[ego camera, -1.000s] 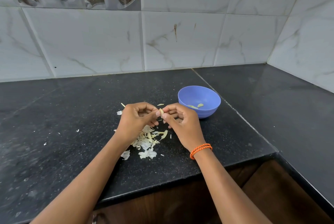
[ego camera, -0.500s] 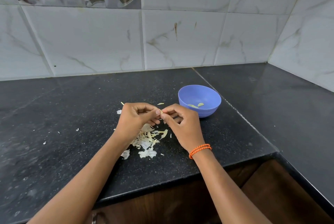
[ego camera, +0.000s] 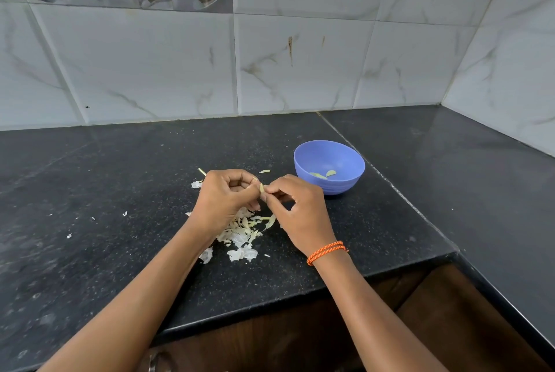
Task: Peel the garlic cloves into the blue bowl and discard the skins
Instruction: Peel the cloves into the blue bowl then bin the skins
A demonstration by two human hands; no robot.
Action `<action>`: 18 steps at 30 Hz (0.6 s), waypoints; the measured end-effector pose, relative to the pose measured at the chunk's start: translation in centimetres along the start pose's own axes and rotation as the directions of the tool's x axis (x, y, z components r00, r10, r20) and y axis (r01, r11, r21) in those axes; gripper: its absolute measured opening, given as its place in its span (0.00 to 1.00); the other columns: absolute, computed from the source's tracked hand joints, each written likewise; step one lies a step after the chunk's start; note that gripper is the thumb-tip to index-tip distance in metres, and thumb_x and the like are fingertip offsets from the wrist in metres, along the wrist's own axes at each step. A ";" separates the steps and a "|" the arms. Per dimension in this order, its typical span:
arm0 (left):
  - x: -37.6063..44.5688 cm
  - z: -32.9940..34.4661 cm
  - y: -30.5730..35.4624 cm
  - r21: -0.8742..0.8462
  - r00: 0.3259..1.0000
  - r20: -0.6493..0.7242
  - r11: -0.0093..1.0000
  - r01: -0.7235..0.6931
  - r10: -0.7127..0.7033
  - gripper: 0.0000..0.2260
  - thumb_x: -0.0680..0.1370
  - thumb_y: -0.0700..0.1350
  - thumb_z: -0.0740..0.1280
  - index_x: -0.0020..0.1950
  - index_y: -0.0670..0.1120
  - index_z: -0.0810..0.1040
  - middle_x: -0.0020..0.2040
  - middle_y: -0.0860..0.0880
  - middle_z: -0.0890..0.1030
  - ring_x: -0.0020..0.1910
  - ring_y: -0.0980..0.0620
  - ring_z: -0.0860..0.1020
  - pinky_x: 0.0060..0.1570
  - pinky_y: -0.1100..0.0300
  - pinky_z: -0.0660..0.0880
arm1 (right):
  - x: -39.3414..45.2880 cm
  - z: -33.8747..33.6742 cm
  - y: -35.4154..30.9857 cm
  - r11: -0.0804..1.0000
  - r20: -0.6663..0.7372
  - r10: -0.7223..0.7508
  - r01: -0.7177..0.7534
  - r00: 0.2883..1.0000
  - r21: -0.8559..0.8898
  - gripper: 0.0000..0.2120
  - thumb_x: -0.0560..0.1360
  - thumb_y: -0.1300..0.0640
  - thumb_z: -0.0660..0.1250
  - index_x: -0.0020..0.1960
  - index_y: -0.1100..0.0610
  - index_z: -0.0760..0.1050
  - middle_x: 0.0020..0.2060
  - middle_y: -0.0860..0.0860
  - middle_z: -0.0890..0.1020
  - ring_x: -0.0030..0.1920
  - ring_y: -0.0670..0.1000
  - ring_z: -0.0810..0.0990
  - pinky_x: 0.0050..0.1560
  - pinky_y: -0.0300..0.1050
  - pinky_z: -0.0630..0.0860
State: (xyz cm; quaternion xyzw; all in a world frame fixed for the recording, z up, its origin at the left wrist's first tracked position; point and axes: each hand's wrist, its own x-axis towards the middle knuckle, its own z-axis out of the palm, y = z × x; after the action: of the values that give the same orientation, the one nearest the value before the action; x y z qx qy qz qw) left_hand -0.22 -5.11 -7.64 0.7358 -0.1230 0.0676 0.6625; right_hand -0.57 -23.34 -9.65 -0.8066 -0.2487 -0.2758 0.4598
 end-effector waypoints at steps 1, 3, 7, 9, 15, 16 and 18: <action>0.0 0.0 0.0 0.010 1.000 -0.006 1.000 -0.006 0.006 0.06 0.81 0.32 0.71 0.45 0.36 0.85 0.40 0.39 0.87 0.36 0.43 0.83 0.41 0.55 0.84 | 0.0 0.0 -0.1 1.000 0.008 0.006 -0.006 1.000 0.030 0.03 0.77 0.64 0.77 0.49 0.58 0.84 0.42 0.49 0.84 0.42 0.48 0.84 0.43 0.49 0.83; 0.0 0.1 0.1 0.025 1.000 -0.017 1.000 -0.014 0.015 0.07 0.80 0.31 0.71 0.44 0.36 0.85 0.39 0.39 0.86 0.35 0.43 0.81 0.40 0.55 0.82 | 0.1 -0.1 -0.4 0.993 0.033 0.051 -0.055 0.998 0.107 0.03 0.78 0.65 0.75 0.50 0.60 0.84 0.43 0.49 0.85 0.44 0.48 0.86 0.46 0.45 0.85; 0.0 0.2 0.1 0.039 1.000 -0.026 0.999 -0.011 0.012 0.06 0.80 0.33 0.73 0.43 0.37 0.85 0.36 0.42 0.86 0.33 0.45 0.81 0.39 0.55 0.81 | 0.2 -0.3 -0.6 0.953 0.068 0.169 -0.181 0.983 0.243 0.07 0.80 0.63 0.75 0.57 0.59 0.84 0.46 0.49 0.87 0.47 0.49 0.88 0.50 0.44 0.86; 0.1 0.2 0.1 0.046 0.999 -0.032 0.999 -0.010 0.011 0.06 0.81 0.35 0.73 0.44 0.38 0.85 0.36 0.41 0.85 0.33 0.44 0.81 0.39 0.54 0.81 | 0.2 -0.4 -0.6 0.928 0.068 0.212 -0.223 0.975 0.299 0.11 0.80 0.64 0.74 0.62 0.59 0.83 0.45 0.51 0.88 0.47 0.50 0.88 0.50 0.46 0.86; 0.1 0.1 0.1 0.076 0.999 -0.029 0.997 -0.016 0.018 0.05 0.81 0.35 0.72 0.45 0.39 0.84 0.36 0.42 0.84 0.33 0.45 0.81 0.39 0.52 0.81 | 0.4 -0.6 -0.3 0.865 0.099 0.266 -0.282 0.959 0.416 0.16 0.81 0.68 0.70 0.67 0.59 0.82 0.43 0.55 0.88 0.45 0.56 0.88 0.53 0.53 0.86; 0.1 0.2 0.1 0.087 0.999 -0.026 0.996 -0.023 0.025 0.06 0.81 0.35 0.72 0.45 0.39 0.84 0.36 0.42 0.84 0.32 0.45 0.81 0.39 0.53 0.82 | 0.4 -0.7 -0.3 0.854 0.107 0.276 -0.294 0.955 0.428 0.15 0.81 0.68 0.70 0.66 0.59 0.83 0.43 0.55 0.88 0.44 0.56 0.88 0.52 0.53 0.86; 0.0 0.3 0.2 0.097 0.999 -0.021 0.995 -0.030 0.033 0.06 0.81 0.34 0.71 0.45 0.39 0.83 0.35 0.43 0.84 0.33 0.46 0.81 0.38 0.56 0.82 | 0.4 -0.8 -0.3 0.825 0.130 0.301 -0.327 0.945 0.461 0.14 0.81 0.68 0.70 0.65 0.59 0.83 0.43 0.57 0.88 0.44 0.58 0.88 0.51 0.54 0.86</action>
State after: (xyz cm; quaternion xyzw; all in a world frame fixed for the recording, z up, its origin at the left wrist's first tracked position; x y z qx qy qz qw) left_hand -0.30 -5.44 -7.45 0.7641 -0.1238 0.0920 0.6264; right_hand -0.61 -23.85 -8.88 -0.7054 -0.1844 -0.1060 0.6762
